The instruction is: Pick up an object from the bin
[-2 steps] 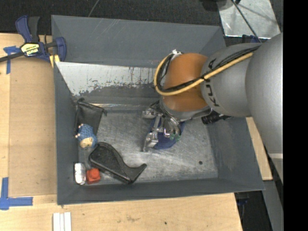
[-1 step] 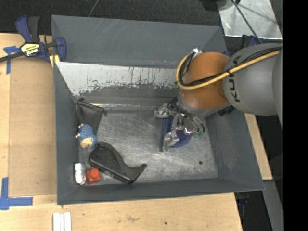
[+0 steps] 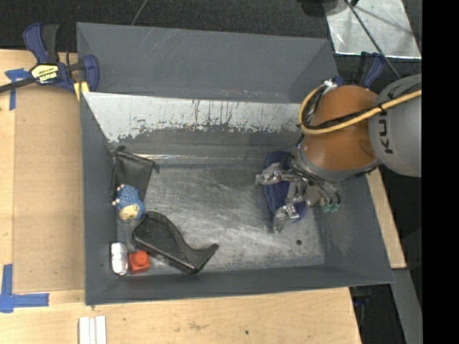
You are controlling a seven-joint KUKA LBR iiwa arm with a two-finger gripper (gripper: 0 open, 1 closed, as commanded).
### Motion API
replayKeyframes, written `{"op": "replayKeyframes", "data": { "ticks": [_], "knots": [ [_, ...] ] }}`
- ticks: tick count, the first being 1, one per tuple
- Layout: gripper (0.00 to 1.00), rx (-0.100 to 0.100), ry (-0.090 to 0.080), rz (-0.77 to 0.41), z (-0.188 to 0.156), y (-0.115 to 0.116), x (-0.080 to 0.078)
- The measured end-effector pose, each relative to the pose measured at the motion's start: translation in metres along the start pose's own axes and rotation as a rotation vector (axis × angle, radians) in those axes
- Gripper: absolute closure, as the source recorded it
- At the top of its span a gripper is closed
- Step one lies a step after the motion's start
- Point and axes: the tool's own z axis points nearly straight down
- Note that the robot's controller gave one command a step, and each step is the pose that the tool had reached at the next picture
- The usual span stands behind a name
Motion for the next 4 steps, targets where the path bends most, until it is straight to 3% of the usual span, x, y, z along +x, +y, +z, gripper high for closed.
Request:
{"op": "replayKeyframes", "data": {
  "ticks": [1, 2, 3, 4],
  "knots": [
    [0.00, -0.013, 0.026, 0.099, -0.015, -0.040, -0.022],
    [0.00, -0.026, 0.035, 0.131, -0.002, -0.053, -0.028],
    [1.00, -0.027, 0.028, 0.139, -0.002, -0.055, -0.029],
    [1.00, 0.001, -0.009, -0.144, -0.182, -0.044, -0.009]
  ]
}}
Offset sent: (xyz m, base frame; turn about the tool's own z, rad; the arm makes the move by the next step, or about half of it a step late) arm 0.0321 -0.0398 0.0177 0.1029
